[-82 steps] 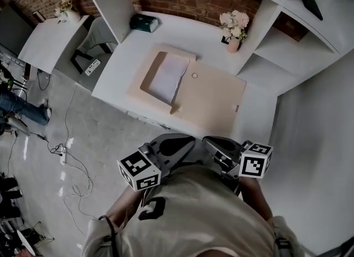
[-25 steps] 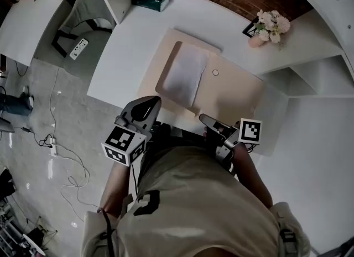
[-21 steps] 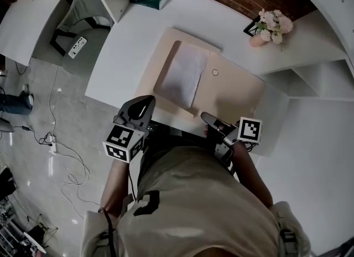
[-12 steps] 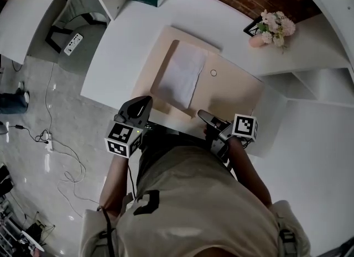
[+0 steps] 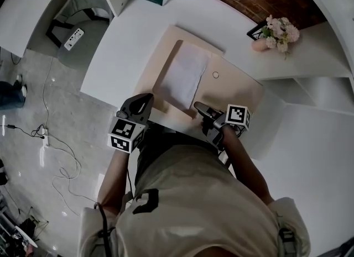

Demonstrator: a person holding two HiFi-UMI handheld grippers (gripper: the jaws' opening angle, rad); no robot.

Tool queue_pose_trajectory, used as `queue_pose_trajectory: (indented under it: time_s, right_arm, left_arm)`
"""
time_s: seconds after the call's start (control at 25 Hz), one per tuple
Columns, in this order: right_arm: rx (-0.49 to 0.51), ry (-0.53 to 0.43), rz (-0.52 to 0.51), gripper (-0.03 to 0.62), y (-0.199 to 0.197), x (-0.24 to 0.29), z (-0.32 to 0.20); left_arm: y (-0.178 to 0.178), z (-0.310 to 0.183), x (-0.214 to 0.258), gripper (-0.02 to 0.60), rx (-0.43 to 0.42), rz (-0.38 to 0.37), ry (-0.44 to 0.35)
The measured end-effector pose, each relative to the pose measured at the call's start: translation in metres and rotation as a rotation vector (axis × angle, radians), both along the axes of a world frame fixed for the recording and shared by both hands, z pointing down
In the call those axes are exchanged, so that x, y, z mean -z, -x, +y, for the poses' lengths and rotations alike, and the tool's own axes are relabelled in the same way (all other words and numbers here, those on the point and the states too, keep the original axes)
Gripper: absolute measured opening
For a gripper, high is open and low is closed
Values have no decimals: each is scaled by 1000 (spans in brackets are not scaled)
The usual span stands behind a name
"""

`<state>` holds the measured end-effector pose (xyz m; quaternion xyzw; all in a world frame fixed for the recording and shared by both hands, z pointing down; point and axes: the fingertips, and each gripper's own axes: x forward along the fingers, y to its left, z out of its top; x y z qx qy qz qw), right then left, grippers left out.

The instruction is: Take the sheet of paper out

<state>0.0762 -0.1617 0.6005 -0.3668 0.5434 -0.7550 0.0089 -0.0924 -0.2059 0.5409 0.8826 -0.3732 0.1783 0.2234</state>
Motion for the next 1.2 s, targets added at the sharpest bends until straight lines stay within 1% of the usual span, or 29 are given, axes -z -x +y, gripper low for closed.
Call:
queue_pose_trajectory:
  time_s: [0.16, 0.4, 0.6, 0.8, 1.04, 1.2]
  right_arm:
    - [-15, 11, -17, 284, 0, -14, -12]
    - [6, -15, -42, 293, 12, -19, -32]
    - [24, -23, -39, 293, 24, -23, -40]
    - [42, -47, -39, 293, 34, -23, -48]
    - [49, -74, -42, 293, 37, -22, -51]
    - [13, -99, -82, 293, 36, -21, -60]
  left_arm:
    - [0, 0, -6, 18, 12, 0, 9]
    - [2, -2, -14, 18, 16, 9, 18]
    - [2, -4, -15, 18, 38, 51, 41]
    - [1, -6, -18, 18, 20, 45, 35]
    - [-3, -2, -19, 18, 9, 58, 41]
    - [-3, -1, -22, 18, 7, 61, 47]
